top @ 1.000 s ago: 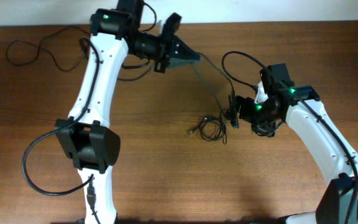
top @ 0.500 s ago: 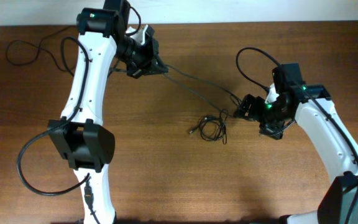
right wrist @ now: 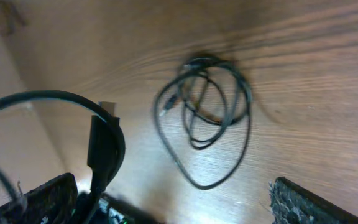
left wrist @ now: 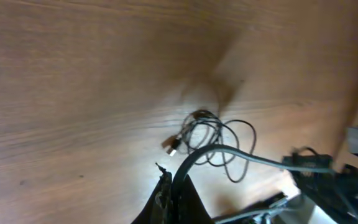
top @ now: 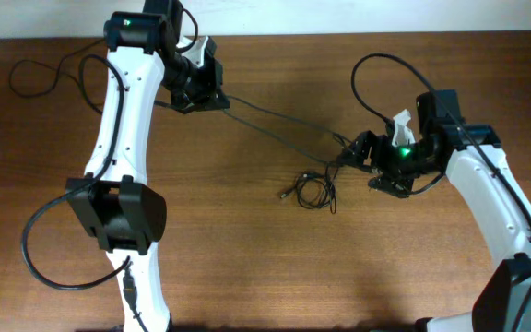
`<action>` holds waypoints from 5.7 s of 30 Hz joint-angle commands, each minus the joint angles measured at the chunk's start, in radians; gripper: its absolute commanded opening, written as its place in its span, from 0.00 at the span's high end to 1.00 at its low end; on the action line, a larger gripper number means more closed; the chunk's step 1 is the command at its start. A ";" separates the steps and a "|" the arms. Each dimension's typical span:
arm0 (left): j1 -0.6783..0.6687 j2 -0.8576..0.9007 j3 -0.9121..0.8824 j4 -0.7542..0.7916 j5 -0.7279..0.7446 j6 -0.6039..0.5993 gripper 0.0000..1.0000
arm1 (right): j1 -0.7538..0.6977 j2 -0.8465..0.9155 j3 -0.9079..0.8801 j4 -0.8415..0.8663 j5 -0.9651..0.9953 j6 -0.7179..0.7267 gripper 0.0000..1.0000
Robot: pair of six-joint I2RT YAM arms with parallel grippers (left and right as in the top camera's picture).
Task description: Untangle cables
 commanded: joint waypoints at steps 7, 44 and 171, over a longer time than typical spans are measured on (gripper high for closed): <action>0.036 -0.005 0.018 0.004 -0.309 -0.054 1.00 | -0.036 -0.124 0.188 -0.209 0.372 0.060 0.01; 0.088 -0.006 0.463 -0.048 0.027 0.142 1.00 | -0.036 -0.135 0.219 -0.166 -0.494 -0.465 0.02; -0.309 -0.007 0.500 -0.080 0.330 0.585 0.00 | 0.023 -0.252 0.433 0.215 0.161 0.592 0.96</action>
